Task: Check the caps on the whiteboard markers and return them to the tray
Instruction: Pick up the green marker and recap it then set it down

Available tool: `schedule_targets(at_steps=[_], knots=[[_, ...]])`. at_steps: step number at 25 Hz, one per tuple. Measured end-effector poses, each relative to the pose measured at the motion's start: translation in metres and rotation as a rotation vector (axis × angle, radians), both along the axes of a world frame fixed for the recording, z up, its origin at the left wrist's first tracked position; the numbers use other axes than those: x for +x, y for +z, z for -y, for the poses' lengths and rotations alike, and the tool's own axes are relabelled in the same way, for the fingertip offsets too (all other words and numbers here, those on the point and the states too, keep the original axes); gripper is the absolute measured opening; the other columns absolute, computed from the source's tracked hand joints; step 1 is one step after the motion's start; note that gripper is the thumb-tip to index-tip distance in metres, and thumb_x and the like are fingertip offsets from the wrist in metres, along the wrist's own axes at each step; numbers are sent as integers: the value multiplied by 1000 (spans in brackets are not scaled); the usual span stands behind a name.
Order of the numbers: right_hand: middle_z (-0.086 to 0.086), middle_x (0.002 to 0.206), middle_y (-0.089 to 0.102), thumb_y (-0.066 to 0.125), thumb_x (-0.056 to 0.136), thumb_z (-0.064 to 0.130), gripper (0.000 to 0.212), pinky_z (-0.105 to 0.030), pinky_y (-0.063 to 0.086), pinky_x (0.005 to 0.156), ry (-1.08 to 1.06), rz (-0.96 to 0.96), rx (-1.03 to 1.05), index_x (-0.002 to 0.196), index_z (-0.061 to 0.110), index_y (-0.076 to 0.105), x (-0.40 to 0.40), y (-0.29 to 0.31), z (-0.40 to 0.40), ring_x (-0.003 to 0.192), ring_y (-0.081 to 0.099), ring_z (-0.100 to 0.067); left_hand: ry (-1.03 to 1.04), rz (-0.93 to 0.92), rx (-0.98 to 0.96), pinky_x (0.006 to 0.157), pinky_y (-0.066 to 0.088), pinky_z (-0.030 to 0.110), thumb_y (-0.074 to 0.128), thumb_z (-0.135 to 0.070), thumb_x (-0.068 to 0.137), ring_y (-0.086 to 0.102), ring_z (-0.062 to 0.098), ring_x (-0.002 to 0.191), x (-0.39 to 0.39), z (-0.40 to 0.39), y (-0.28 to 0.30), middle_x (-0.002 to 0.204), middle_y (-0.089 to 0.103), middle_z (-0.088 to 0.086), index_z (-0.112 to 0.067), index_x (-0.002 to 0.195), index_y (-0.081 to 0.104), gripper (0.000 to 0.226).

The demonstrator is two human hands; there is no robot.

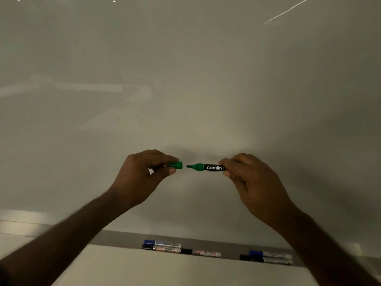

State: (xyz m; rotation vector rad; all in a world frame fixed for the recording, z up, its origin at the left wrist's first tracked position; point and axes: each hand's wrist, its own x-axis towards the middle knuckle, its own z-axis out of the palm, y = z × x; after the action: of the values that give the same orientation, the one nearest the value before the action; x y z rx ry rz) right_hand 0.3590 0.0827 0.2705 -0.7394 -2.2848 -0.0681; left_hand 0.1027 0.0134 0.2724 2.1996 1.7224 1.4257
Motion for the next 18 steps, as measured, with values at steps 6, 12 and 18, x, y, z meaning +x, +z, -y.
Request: schedule_targets(at_steps=[6, 12, 18], knots=[[-5, 87, 63, 51, 90, 17, 26, -35, 48, 60, 26, -6, 25, 110, 11, 66, -8, 10, 7, 75, 55, -22, -17, -4, 8, 67, 42, 8, 73, -13, 77, 60, 9, 79, 6, 7, 12, 85, 69, -12, -23, 100, 74, 25], [-5, 89, 62, 53, 90, 15, 24, -32, 46, 62, 61, -41, 31, 110, 10, 66, -10, 13, 6, 79, 53, -19, -16, -11, -16, 67, 41, 7, 71, -13, 79, 60, 10, 79, 5, 9, 14, 85, 69, -10, -22, 101, 74, 24], [-3, 90, 60, 51, 91, 18, 25, -30, 46, 64, 72, -84, 3, 111, 12, 66, -11, 11, 4, 81, 52, -17, -4, -28, -9, 67, 43, 9, 70, -14, 80, 59, 9, 78, 6, 6, 14, 85, 69, -9, -21, 102, 73, 23]])
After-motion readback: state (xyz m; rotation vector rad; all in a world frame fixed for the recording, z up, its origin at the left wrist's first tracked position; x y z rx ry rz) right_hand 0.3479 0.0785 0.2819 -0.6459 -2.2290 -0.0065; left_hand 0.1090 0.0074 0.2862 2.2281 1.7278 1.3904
